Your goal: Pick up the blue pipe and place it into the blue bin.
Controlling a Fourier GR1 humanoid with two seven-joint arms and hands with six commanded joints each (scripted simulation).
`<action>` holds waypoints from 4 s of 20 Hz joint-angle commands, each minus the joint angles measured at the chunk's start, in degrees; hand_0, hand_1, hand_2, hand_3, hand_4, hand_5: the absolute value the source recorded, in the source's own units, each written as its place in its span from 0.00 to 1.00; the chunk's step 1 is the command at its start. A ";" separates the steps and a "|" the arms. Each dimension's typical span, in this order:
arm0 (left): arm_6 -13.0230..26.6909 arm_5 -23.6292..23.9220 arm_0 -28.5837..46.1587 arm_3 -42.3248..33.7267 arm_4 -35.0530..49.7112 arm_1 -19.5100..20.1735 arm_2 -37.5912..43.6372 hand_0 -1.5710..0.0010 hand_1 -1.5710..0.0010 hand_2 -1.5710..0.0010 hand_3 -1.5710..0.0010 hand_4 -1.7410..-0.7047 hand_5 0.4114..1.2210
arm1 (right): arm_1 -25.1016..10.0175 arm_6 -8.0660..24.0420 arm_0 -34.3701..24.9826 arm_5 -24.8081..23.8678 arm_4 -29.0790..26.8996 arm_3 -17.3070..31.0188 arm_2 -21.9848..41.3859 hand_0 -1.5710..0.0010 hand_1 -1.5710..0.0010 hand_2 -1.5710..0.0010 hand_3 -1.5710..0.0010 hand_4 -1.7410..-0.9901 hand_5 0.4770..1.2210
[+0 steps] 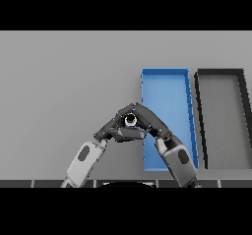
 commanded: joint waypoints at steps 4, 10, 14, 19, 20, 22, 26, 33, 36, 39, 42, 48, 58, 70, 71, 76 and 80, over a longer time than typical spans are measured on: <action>0.70 -0.82 -1.04 0.98 -0.65 -0.73 1.54 0.00 0.00 0.00 0.09 0.02 1.00 | -1.01 -2.63 0.41 -0.97 2.05 0.10 2.21 0.05 0.05 0.05 0.09 0.05 0.84; -0.62 1.17 0.35 -1.32 -3.74 -0.02 1.03 0.00 0.00 0.00 0.07 0.02 1.00 | -0.38 -4.61 0.18 -3.89 3.32 0.35 2.63 0.01 0.01 0.01 0.02 0.01 0.96; 0.23 -3.17 -0.36 -1.57 -5.20 1.61 1.40 0.52 0.56 0.58 0.62 0.44 1.00 | 0.70 -2.43 0.00 -4.23 4.52 -0.07 3.32 0.01 0.01 0.00 0.01 0.01 0.98; 3.32 -3.60 0.01 -1.32 -7.33 1.06 1.94 0.84 0.86 0.86 0.88 0.70 0.54 | 1.14 -1.48 0.87 -4.77 7.05 -0.43 3.80 0.00 0.00 0.00 0.00 0.00 0.99; 3.57 -3.60 -0.21 -1.09 -6.80 0.83 2.29 0.88 0.89 0.89 0.90 0.72 0.44 | 0.97 -1.19 0.16 -4.67 6.74 -0.77 2.83 0.00 0.00 0.00 0.00 0.00 1.00; 4.90 -3.82 0.11 -0.46 -5.91 0.53 2.68 0.92 0.93 0.93 0.94 0.74 0.29 | 1.12 -1.37 0.98 -4.21 7.21 -0.45 3.33 0.00 0.00 0.00 0.00 0.00 1.00; 4.73 -3.04 1.61 -1.33 -6.85 1.07 2.13 0.97 0.97 0.97 0.97 0.77 0.13 | 2.50 -2.14 1.04 -4.38 5.60 -0.43 1.96 0.00 0.00 0.00 0.00 0.00 1.00; 7.30 -2.82 -0.05 0.49 -7.17 0.61 2.55 0.99 0.99 0.99 0.99 0.80 0.05 | 5.09 3.54 -7.04 -7.55 -5.98 -2.91 -6.01 0.00 0.00 0.00 0.00 0.00 1.00; 6.88 -2.91 1.17 -0.59 -7.26 0.64 1.89 1.00 1.00 1.00 1.00 0.81 0.04 | -3.28 3.44 -15.49 -11.13 -16.22 -1.41 -10.05 0.00 0.00 0.00 0.00 0.00 1.00; 7.07 -3.41 2.03 -0.51 -7.28 1.14 1.72 1.00 1.00 1.00 1.00 0.81 0.03 | -10.21 3.30 -23.99 -16.93 -18.49 -0.21 -16.60 0.00 0.00 0.00 0.00 0.00 1.00; 7.77 -3.39 1.14 -1.47 -6.82 2.12 2.82 1.00 1.00 1.00 1.00 0.82 0.02 | -20.19 3.54 -26.70 -22.96 -19.91 2.25 -19.08 0.00 0.00 0.00 0.00 0.00 1.00; 6.62 -3.24 0.67 -0.24 -7.60 2.53 2.82 1.00 1.00 1.00 1.00 0.83 0.00 | -30.35 3.56 -17.81 -24.93 -22.60 4.79 -25.35 0.00 0.00 0.00 0.00 0.00 1.00; 6.97 -3.09 2.53 -2.03 -7.07 2.02 1.79 1.00 1.00 1.00 1.00 0.83 0.01 | -28.78 3.56 11.48 -30.89 -23.28 -3.34 -24.46 0.00 0.00 0.00 0.00 0.00 1.00; 8.03 -3.39 3.20 -3.05 -7.34 2.73 1.22 1.00 1.00 1.00 1.00 0.83 0.01 | -45.14 3.50 23.36 -60.71 -29.80 0.04 -0.66 0.00 0.01 0.00 0.46 0.00 1.00; 7.99 -3.15 3.23 -2.96 -7.74 2.51 0.92 1.00 1.00 1.00 1.00 0.83 0.01 | -46.34 3.50 22.81 -61.72 -31.24 0.84 1.12 0.07 0.15 0.15 0.50 0.08 1.00; 8.17 -3.26 2.91 -2.83 -7.60 2.44 1.04 1.00 1.00 1.00 1.00 0.83 0.02 | -51.83 3.58 20.78 -60.08 -36.28 2.96 5.84 0.69 0.72 0.72 0.84 0.62 0.95; 9.02 -3.23 3.01 -3.60 -6.95 2.18 1.23 1.00 1.00 1.00 1.00 0.83 0.02 | -60.80 3.56 12.25 -59.01 -40.62 4.96 18.15 0.87 0.89 0.89 0.93 0.84 0.67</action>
